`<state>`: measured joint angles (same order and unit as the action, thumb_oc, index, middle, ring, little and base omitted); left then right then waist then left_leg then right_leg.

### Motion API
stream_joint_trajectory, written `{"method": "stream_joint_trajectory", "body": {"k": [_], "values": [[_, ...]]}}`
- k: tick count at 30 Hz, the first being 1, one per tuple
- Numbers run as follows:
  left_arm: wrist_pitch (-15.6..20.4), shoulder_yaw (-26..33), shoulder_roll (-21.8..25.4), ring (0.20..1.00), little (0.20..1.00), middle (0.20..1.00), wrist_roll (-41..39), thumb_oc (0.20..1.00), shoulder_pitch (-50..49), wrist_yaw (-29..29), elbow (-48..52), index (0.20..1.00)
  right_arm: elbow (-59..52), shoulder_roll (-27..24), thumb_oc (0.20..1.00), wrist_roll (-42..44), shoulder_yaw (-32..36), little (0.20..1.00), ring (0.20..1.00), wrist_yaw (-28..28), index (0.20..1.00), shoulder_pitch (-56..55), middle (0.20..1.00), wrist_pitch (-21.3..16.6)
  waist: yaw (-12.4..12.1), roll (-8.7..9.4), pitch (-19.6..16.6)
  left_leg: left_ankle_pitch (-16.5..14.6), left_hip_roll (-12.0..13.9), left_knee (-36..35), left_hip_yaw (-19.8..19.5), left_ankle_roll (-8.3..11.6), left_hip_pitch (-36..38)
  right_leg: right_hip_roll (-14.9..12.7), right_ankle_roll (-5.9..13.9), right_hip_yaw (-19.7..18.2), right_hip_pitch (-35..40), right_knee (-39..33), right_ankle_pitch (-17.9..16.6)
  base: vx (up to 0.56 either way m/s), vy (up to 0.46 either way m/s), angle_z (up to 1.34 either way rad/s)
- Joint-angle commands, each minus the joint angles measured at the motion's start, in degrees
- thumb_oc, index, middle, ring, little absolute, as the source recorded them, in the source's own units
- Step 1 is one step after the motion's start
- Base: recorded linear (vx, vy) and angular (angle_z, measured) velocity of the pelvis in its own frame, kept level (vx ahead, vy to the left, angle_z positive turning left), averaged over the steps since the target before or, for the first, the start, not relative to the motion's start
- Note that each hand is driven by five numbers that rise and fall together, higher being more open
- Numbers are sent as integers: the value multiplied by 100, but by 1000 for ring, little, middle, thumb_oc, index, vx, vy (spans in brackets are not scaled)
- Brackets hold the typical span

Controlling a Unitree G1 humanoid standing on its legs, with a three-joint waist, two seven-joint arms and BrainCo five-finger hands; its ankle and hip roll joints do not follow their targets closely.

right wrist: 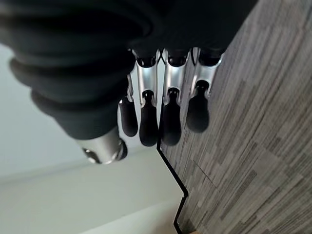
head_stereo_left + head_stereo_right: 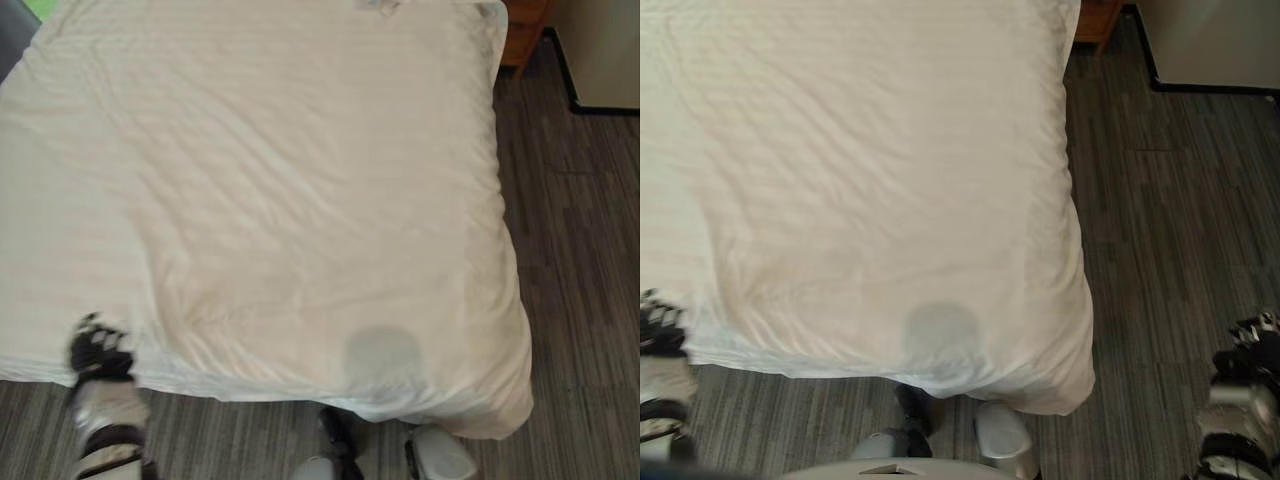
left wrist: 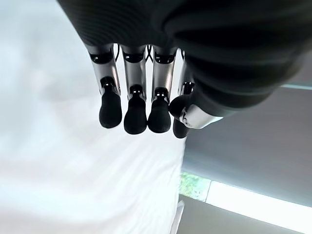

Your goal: Making the bed.

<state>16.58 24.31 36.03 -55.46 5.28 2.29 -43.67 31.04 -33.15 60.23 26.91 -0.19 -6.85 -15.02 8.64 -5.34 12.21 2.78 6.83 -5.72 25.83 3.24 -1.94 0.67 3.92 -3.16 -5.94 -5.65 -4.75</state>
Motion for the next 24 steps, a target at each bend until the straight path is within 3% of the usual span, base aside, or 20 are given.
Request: {"method": "stream_joint_trajectory", "body": {"k": [1, 5, 7, 8, 11, 12, 13, 14, 15, 17, 18, 19, 20, 21, 22, 24], "values": [[603, -887, -276, 1000, 1000, 1000, 1958, 1000, -87, 430, 1417, 1000, -1177, 471, 1000, -1077, -503, 1000, 1000, 226, 1000, 124, 1000, -292, -42, 323, -285, -23, 63, 72, -107, 323, -42, -1144, 891, 697, -103, 135, -20, 66, 77, 44], [427, -1256, -573, 1000, 1000, 1000, 3592, 1000, -385, 607, 3378, 1000, -2334, 787, 1000, -2153, -645, 1000, 1000, 225, 1000, -402, 1000, -68, -21, 373, -456, -84, -58, 72, -215, 251, 56, -1264, 949, 751, 72, 129, -97, 21, 63, 28], [304, -1554, -825, 1000, 1000, 1000, 3759, 1000, -412, 451, 3925, 1000, -2803, 1018, 1000, -2422, -673, 1000, 1000, 180, 1000, -540, 1000, 6, 37, 393, -459, -124, -109, 72, -262, 197, 78, -1292, 981, 748, 75, 160, -125, -84, 68, 4], [176, -1826, -846, 1000, 1000, 1000, 4215, 1000, -447, 322, 4351, 1000, -3029, 1165, 1000, -2712, -847, 1000, 1000, 129, 1000, -366, 1000, 49, 3, 396, -344, -137, -127, 72, -184, 123, 97, -1292, 1026, 848, -6, 546, -117, -218, 98, 1], [76, -2266, -822, 1000, 1000, 1000, 4877, 1000, -418, 287, 4741, 1000, -3276, 1324, 1000, -3132, -1266, 1000, 1000, 31, 1000, -115, 1000, 57, -198, 347, -99, 4, 5, 72, 151, 33, 107, -1363, 896, 1762, 16, 1685, 270, -315, 156, -63], [-16, -2579, -888, 1000, 1000, 1000, 5207, 1000, -432, 389, 4801, 1000, -3354, 1392, 1000, -3228, -1527, 1000, 1000, -5, 1000, -48, 1000, 57, -352, 346, -54, 46, 111, 91, 483, -82, 140, -1380, 872, 2421, 187, 2637, 614, -303, 178, -109], [-18, -2588, -891, 1000, 1000, 1000, 5219, 1000, -425, 401, 4798, 1000, -3355, 1394, 1000, -3233, -1524, 1000, 1000, -11, 1000, -47, 1000, 57, -364, 345, -46, 74, 117, 80, 497, -84, 140, -1378, 852, 2418, 166, 2664, 615, -262, 201, -72], [-78, -2722, -928, 1000, 1000, 1000, 5284, 1000, -445, 428, 4783, 1000, -3386, 1455, 1000, -3216, -1628, 1000, 1000, -15, 1000, 6, 1000, 70, -427, 358, -74, 59, 142, 98, 652, -136, 139, -1376, 904, 2703, 303, 3099, 691, -217, 140, -108], [-215, -3017, -974, 1000, 1000, 1000, 5385, 1000, -482, 456, 4808, 1000, -3380, 1630, 1000, -3044, -1856, 1000, 1000, 6, 1000, 117, 1000, 113, -627, 519, -174, 69, 158, 107, 1056, -238, 96, -1344, 1006, 3079, 656, 3735, 723, -260, 164, -102], [-287, -3280, -1045, 1000, 1000, 1000, 5354, 1000, -495, 366, 4811, 1000, -3297, 1705, 1000, -2999, -2140, 1000, 1000, -20, 1000, 240, 1000, 138, -811, 691, -282, 53, 168, 124, 1340, -252, 16, -1329, 1108, 3276, 1007, 3718, 604, -211, 76, -111], [-290, -3279, -1032, 1000, 1000, 1000, 5351, 1000, -497, 369, 4810, 1000, -3287, 1715, 1000, -3003, -2153, 1000, 1000, -31, 1000, 247, 1000, 131, -848, 686, -275, 159, 227, 134, 1547, -277, 8, -1312, 1073, 3373, 1022, 3652, 520, -154, 25, -124], [-326, -3350, -1038, 1000, 1000, 1000, 5321, 1000, -496, 359, 4842, 1000, -3267, 1732, 1000, -3011, -2249, 1000, 1000, -67, 1000, 329, 1000, 126, -945, 738, -304, 99, 222, 128, 1549, -231, 5, -1301, 1108, 3268, 1102, 3492, 546, -135, -32, -119], [-348, -3535, -1068, 1000, 1000, 1000, 5266, 1000, -429, 357, 4792, 1000, -3192, 1710, 1000, -3029, -2469, 1000, 1000, -107, 1000, 431, 1000, 166, -1065, 785, -316, 290, 295, 146, 1711, -141, -79, -1203, 1055, 3255, 1323, 3020, 767, -379, -102, -107], [-399, -3726, -1192, 1000, 1000, 1000, 5152, 1000, -351, 311, 4625, 1000, -3256, 1682, 1000, -3199, -2797, 1000, 1000, -84, 1000, 477, 1000, 184, -1151, 790, -341, 554, 550, 187, 1973, -15, -171, -987, 791, 3241, 1555, 2141, 1393, -420, -210, -120], [-406, -3846, -1296, 1000, 1000, 1000, 5114, 1000, -281, 302, 4498, 1000, -3263, 1704, 1000, -3200, -2944, 1000, 1000, -60, 1000, 447, 1000, 218, -1219, 795, -345, 703, 729, 237, 2023, 88, -238, -792, 639, 3043, 1716, 1558, 1580, -457, -240, -122], [-415, -4002, -1405, 1000, 1000, 1000, 5072, 1000, -159, 300, 4361, 1000, -3339, 1598, 1000, -3255, -3154, 1000, 1000, -34, 1000, 415, 1000, 228, -1253, 785, -249, 843, 1082, 696, 2142, 313, -396, -648, 493, 2859, 1855, 889, 1557, -214, -144, -162]]}}
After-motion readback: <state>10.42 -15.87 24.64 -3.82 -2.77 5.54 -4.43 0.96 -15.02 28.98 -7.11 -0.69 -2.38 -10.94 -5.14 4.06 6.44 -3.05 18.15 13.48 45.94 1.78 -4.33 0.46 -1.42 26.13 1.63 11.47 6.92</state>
